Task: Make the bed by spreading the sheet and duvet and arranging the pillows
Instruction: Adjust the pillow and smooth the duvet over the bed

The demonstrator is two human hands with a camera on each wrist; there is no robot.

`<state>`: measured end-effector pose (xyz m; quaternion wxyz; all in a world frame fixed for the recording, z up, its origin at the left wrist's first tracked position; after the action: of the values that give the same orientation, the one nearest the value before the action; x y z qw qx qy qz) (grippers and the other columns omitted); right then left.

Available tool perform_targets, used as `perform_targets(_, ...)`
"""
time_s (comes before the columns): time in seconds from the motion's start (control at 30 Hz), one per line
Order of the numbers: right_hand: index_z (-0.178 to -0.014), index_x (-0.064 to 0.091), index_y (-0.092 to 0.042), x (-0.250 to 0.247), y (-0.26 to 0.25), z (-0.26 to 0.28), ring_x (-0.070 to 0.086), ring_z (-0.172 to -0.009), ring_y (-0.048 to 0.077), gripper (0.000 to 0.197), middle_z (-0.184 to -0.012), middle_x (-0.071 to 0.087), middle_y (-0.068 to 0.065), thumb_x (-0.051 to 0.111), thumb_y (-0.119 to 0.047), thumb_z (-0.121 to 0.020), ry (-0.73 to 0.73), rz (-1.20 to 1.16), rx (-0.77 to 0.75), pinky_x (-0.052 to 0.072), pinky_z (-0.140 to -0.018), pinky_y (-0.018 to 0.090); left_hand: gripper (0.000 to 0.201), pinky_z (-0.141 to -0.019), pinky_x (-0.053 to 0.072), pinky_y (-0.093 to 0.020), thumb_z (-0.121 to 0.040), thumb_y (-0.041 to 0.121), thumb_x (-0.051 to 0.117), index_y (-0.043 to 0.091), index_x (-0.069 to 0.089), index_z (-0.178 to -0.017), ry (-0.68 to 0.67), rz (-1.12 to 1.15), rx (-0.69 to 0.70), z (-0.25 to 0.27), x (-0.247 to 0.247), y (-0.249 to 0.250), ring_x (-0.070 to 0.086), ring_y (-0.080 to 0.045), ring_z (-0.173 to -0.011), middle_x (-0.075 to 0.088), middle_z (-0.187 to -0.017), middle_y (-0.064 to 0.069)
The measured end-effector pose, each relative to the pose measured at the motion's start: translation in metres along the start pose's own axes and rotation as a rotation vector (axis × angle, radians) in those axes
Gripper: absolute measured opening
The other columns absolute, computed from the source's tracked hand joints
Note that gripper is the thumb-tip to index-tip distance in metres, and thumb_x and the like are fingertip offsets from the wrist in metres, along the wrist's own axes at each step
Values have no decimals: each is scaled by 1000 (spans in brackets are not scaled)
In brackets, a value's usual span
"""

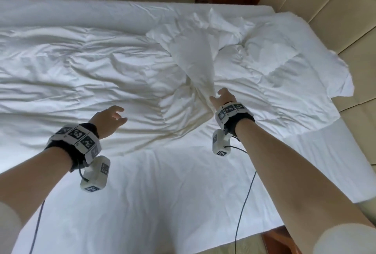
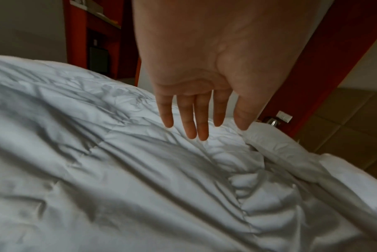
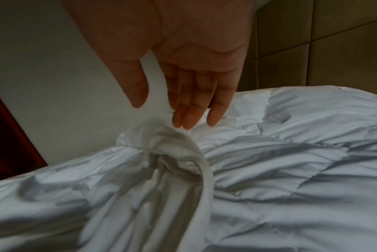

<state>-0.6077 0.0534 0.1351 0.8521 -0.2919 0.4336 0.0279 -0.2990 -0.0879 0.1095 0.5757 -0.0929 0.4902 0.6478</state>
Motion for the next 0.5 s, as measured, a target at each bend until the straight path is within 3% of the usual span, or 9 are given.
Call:
perform_targets(0.07, -134, 38, -9, 2, -8, 13, 56, -114, 30, 48, -127, 56, 13, 50, -27, -91, 13, -8, -34, 40, -79, 29, 40, -85, 45, -34, -92, 25, 54, 12, 48, -130, 43, 67, 20, 4, -2, -4, 56, -29, -113, 60, -124, -13)
perform_targets(0.23, -135, 39, -11, 10, -20, 37, 55, -116, 29, 48, -129, 54, 12, 51, -28, -92, 39, 98, -85, 44, -88, 33, 38, -96, 44, -36, -91, 26, 56, 12, 50, -126, 2, 94, 19, 18, 14, -25, 58, -29, -112, 64, -120, -12)
perform_targets(0.5, -139, 31, -15, -2, -50, 12, 39, -126, 30, 58, -135, 40, 11, 54, -37, -89, 132, 402, -293, 40, -99, 43, 40, -102, 38, -37, -91, 23, 56, 11, 49, -129, 71, 123, -8, 3, 25, -16, 52, -28, -120, 57, -127, -13)
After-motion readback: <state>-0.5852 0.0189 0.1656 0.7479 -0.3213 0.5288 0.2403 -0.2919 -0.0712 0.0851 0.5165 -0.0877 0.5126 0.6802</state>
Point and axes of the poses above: each hand's wrist, its own z-axis away from the middle knuckle, its own x-axis out of the palm, y = z × x, the point moved 1 cm from there along -z, towards the middle knuckle
